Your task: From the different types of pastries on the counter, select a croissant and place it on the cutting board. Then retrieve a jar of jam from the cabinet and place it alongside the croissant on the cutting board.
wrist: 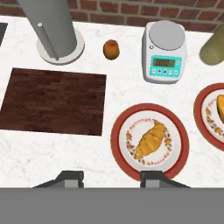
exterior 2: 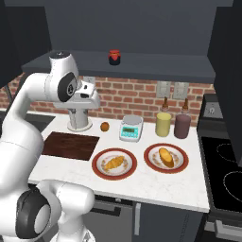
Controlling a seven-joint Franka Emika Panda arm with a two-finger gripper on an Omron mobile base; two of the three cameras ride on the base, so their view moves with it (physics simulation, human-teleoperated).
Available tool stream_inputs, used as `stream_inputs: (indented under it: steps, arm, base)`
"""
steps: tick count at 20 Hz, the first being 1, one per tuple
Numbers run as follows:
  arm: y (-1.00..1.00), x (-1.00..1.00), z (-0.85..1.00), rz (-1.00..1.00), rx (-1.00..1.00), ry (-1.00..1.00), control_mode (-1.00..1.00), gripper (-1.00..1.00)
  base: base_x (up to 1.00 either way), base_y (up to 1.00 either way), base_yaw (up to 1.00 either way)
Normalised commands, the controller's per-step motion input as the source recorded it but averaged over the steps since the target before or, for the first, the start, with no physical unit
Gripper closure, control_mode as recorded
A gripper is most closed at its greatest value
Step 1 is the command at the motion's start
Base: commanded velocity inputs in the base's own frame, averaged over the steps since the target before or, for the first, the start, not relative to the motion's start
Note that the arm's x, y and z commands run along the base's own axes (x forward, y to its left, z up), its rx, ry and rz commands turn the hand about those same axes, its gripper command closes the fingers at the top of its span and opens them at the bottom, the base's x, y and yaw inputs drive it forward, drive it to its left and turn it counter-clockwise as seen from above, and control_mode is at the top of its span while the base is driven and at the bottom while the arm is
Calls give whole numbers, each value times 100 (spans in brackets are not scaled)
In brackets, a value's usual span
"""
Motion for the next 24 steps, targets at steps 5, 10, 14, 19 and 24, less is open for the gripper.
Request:
stream_inputs:
  steps: [5, 10, 14, 19, 24]
  arm:
    - [-17, -3, -1, 0, 5, -3, -100, -100]
    - [-21, 4, -10, -21, 12, 1, -100, -100]
    - [-14, 0, -27, -9, 0, 0, -100, -100]
    - [-32, 1, -38, -10, 0, 0, -100, -100]
    - [-41, 0, -52, -11, 1, 0, -100, -100]
  base:
    - [0, 0, 0]
    - [0, 0, 0]
    - [0, 0, 0]
    - [0, 0, 0]
    - [0, 0, 0]
